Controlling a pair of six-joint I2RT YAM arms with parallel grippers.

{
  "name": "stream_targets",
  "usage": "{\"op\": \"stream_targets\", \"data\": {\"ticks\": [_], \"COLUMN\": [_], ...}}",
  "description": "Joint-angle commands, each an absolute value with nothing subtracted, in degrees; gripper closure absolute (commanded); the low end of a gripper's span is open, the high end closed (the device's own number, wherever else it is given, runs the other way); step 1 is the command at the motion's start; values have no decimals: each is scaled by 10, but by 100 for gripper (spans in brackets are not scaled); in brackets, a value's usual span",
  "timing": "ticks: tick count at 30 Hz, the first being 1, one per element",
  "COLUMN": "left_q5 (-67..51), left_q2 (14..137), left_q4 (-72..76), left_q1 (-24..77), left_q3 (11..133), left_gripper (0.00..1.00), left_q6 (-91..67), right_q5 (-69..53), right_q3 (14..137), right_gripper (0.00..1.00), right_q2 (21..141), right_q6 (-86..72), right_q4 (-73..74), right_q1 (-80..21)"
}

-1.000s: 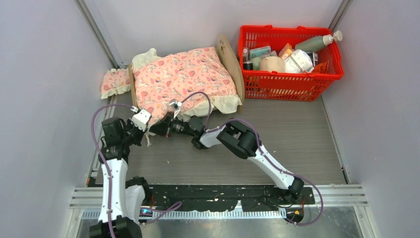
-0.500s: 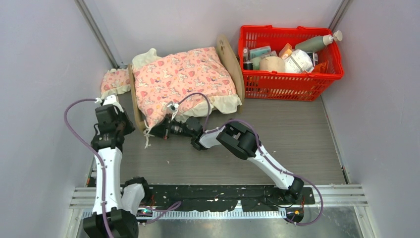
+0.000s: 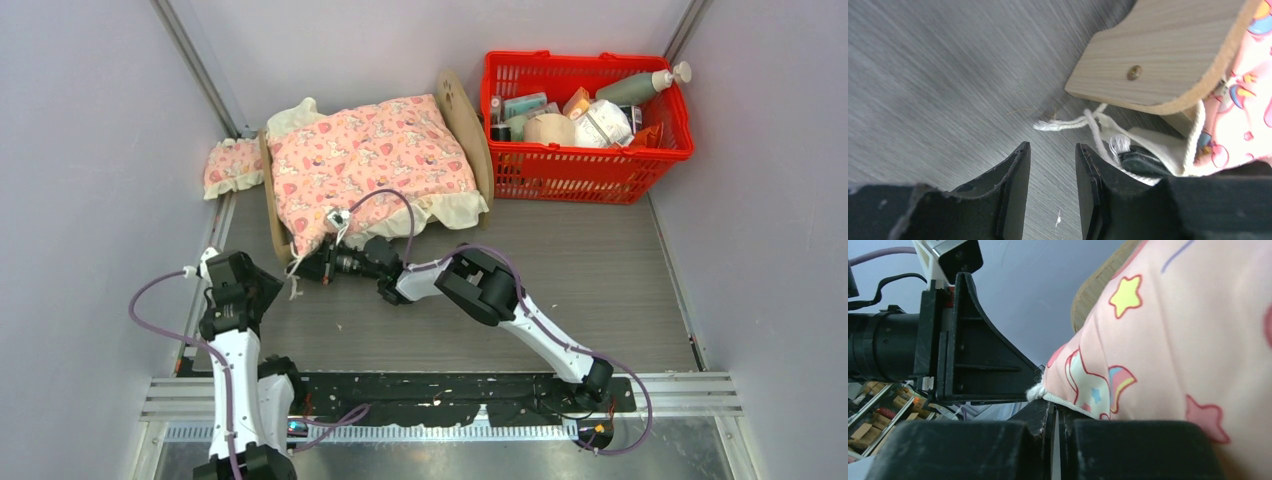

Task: Set up the pet bed
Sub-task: Tie the ropes to the bed frame.

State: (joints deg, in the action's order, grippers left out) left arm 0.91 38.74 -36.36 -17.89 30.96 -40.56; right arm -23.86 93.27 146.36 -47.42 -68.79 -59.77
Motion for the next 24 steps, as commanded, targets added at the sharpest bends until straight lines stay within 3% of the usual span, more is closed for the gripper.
{"op": "stream_targets", "data": {"ticks": [1,5,14,24], "left_q5": [43,4,-242,-292], "left_q2": [387,344,360,401], "left_q4": [-388,-344,-205,-163], "left_q1": [-208,-255,-357,-393], "left_q3": [341,320,254,226], "left_gripper": [58,60,53,55], "left_q6": [-445,-464,-559,-676], "right_q5": [-231,-230,-239,-249], "right_q3": [962,967,971,969], "right_gripper": [91,92,95,95], "right_q2": [1459,1463,1466,1464], "right_q6": [-488,-486,-474,-464], "right_q4": [-692,-688,-688,-693], "right_q1": [-605,-606,-604,-602]}}
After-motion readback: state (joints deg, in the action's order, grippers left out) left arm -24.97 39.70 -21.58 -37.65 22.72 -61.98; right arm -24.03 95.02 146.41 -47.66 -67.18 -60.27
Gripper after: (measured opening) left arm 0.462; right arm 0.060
